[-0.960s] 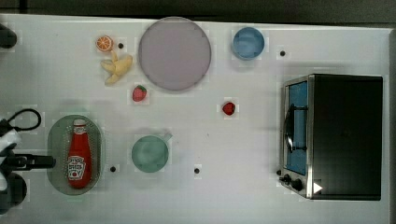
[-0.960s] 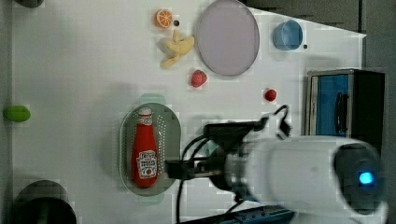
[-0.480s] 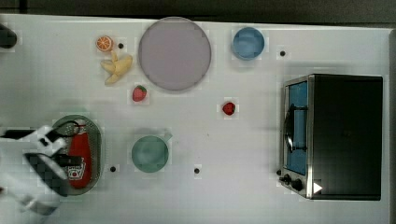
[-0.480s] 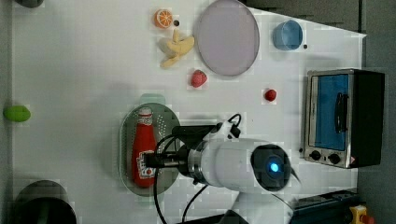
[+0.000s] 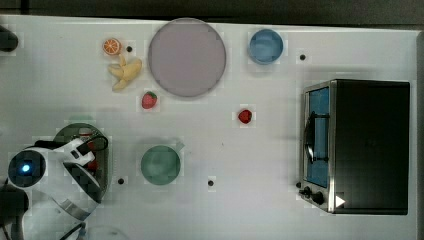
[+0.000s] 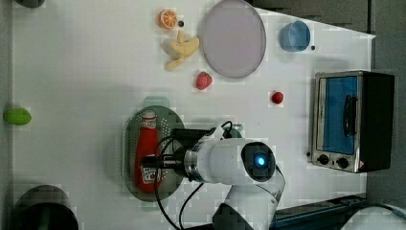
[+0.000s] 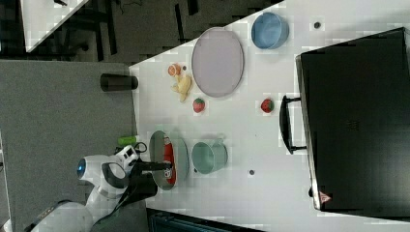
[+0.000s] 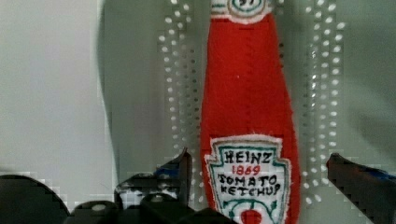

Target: Pick ketchup from strainer and place it on the table

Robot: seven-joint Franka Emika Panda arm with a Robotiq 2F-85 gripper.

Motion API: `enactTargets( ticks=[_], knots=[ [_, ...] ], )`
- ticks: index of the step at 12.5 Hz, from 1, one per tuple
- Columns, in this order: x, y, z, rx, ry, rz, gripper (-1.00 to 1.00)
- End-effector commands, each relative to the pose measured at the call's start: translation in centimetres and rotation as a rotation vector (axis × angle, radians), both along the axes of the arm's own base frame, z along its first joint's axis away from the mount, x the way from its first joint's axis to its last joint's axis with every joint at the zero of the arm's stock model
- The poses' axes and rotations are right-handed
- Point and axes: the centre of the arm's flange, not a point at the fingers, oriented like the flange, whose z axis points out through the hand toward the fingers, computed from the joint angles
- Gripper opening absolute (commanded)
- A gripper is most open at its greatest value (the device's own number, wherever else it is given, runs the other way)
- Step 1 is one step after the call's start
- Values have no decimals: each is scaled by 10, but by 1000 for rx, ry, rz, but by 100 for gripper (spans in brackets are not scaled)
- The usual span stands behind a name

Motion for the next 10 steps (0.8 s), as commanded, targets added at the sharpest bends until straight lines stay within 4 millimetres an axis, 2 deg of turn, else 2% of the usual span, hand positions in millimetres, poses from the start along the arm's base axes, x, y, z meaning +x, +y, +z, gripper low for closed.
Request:
enactTargets(
  ticks=[1,5,6,7,10],
  knots=[
    [5,5,-10,8,2,-60,100],
    [6,3,-38,34,5,-74,100],
    [5,3,-40,28,3,-71,100],
    [4,3,-41,26,4,-68,92],
    [3,9,-36,40,-12,-62,22]
  ],
)
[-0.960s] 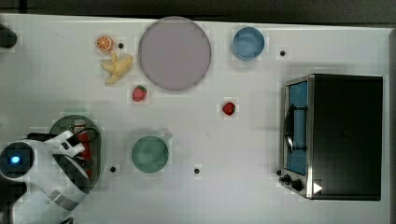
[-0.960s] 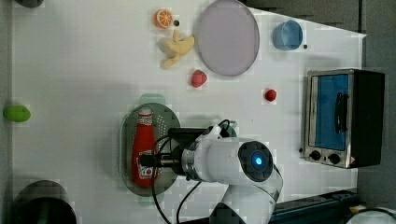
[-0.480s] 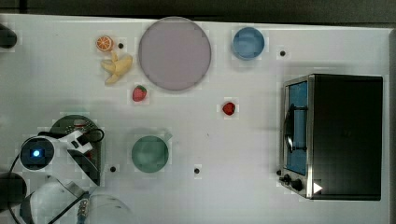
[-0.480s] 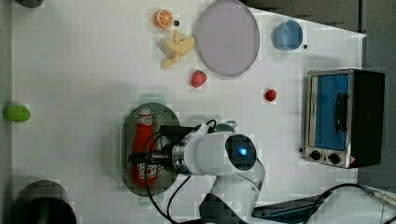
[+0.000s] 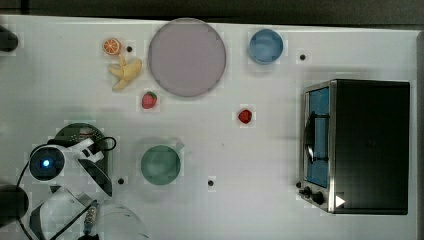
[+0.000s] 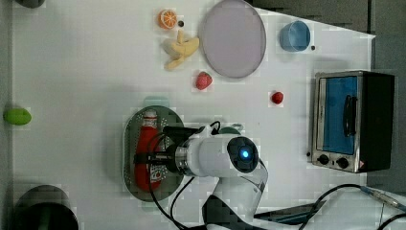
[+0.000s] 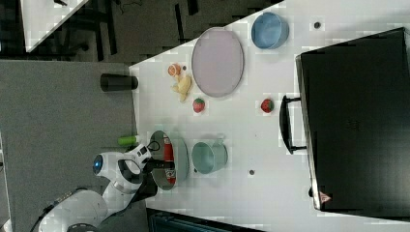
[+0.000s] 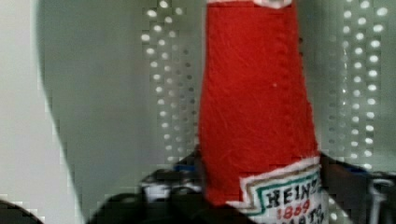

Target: Pick ketchup from strainer and place it on the table

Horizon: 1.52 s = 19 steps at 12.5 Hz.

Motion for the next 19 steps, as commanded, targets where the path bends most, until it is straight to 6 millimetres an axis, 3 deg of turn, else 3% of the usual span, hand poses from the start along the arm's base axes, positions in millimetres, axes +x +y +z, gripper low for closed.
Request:
enactTargets(
  ticks=[1,3,5,8,11,14,17,19],
  knots=[
    [4,10,18,7,-33,-29,21],
    [6,14,40,3,-67,-16,21],
    [9,15,76,-27,-101,-7,21],
    [22,11,144,-82,-109,-65,21],
    [55,-6,214,-70,-138,-127,21],
    [100,-45,255,-101,-133,-159,21],
    [149,-108,273,-126,-111,-124,21],
    [182,-161,278,-128,-128,-138,21]
  ],
)
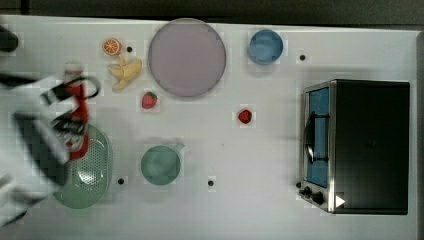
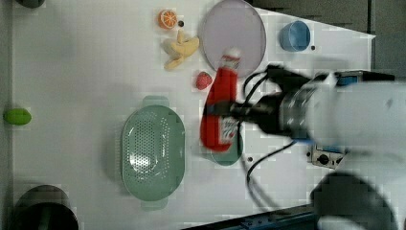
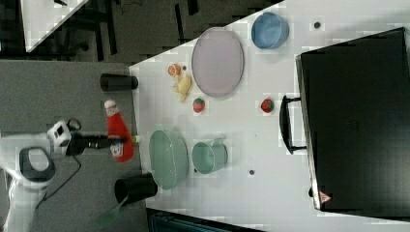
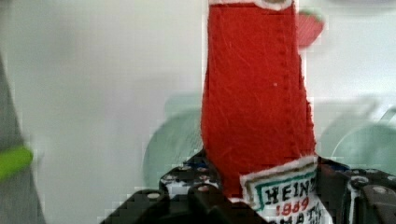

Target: Pick ketchup from strainer and place it on the table

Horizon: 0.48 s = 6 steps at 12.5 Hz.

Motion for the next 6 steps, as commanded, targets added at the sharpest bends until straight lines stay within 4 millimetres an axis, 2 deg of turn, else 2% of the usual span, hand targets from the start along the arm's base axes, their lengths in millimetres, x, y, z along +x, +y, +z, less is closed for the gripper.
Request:
enactTargets(
  ticks=[1,4,6],
  knots=[
    [71,-129,-8,-19,14,-43,21],
    [95,-233,-17,-54,16,-131,21],
    [99,-296,-31,-79,37,-141,21]
  ],
)
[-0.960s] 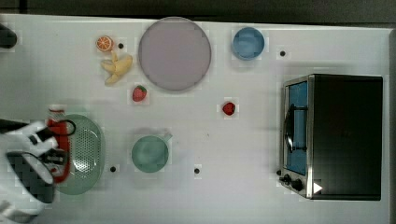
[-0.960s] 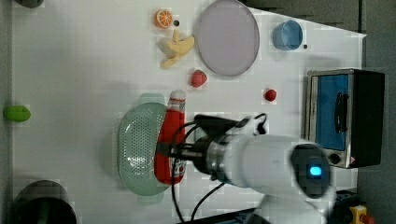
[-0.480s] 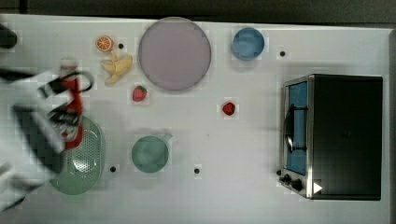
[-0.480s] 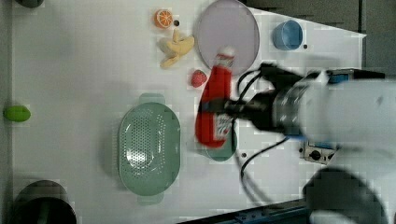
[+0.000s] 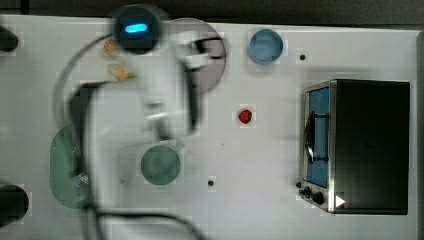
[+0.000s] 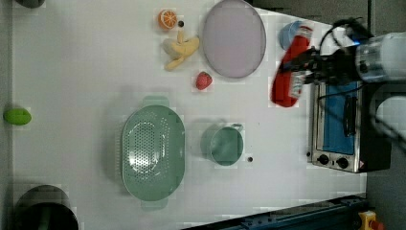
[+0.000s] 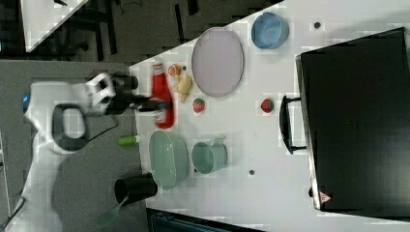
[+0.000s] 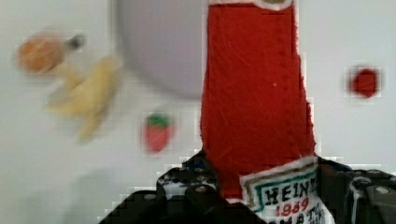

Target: Pick ketchup from strainer and place it on the table

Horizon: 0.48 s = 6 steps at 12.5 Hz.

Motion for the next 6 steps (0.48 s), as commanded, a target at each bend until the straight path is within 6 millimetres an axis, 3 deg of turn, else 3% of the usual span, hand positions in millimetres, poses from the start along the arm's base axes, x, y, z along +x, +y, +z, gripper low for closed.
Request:
enactTargets(
  ticks=[1,3,6],
  knots=[
    [2,-89,-6,-16,9,59,21],
    [-12,-133,-31,-26,61,54,21],
    [-39,-160,-79,-28,108,12,21]
  ],
)
